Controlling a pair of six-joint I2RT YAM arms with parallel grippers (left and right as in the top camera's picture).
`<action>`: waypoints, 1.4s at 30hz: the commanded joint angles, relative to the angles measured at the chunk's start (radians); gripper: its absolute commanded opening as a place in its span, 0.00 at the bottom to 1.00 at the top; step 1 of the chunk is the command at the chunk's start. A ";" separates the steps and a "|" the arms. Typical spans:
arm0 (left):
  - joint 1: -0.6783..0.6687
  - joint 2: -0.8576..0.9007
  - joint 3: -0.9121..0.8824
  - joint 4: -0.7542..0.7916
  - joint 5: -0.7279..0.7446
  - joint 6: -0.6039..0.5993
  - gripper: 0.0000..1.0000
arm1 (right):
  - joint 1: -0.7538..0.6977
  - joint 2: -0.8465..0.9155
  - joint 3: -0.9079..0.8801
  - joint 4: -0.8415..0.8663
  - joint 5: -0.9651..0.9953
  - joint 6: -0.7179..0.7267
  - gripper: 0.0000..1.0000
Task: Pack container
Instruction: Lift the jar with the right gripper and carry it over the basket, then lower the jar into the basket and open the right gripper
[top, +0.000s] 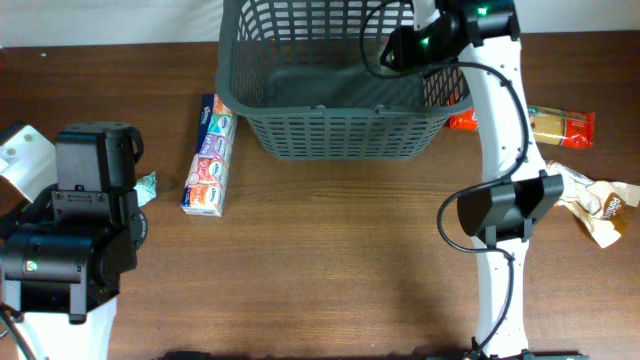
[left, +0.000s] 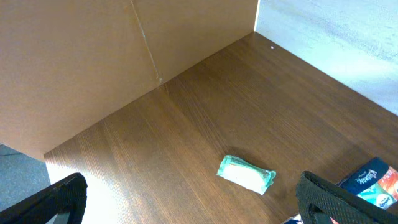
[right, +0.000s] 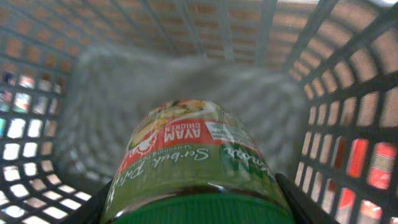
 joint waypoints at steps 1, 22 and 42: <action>0.005 0.003 0.012 0.000 -0.022 -0.013 0.99 | 0.007 0.008 0.004 -0.007 0.003 -0.010 0.04; 0.005 0.003 0.012 0.000 -0.022 -0.013 0.99 | 0.007 0.022 0.004 -0.053 0.006 -0.010 0.13; 0.005 0.003 0.012 0.000 -0.022 -0.013 0.99 | 0.007 0.046 0.004 -0.071 0.006 -0.010 0.18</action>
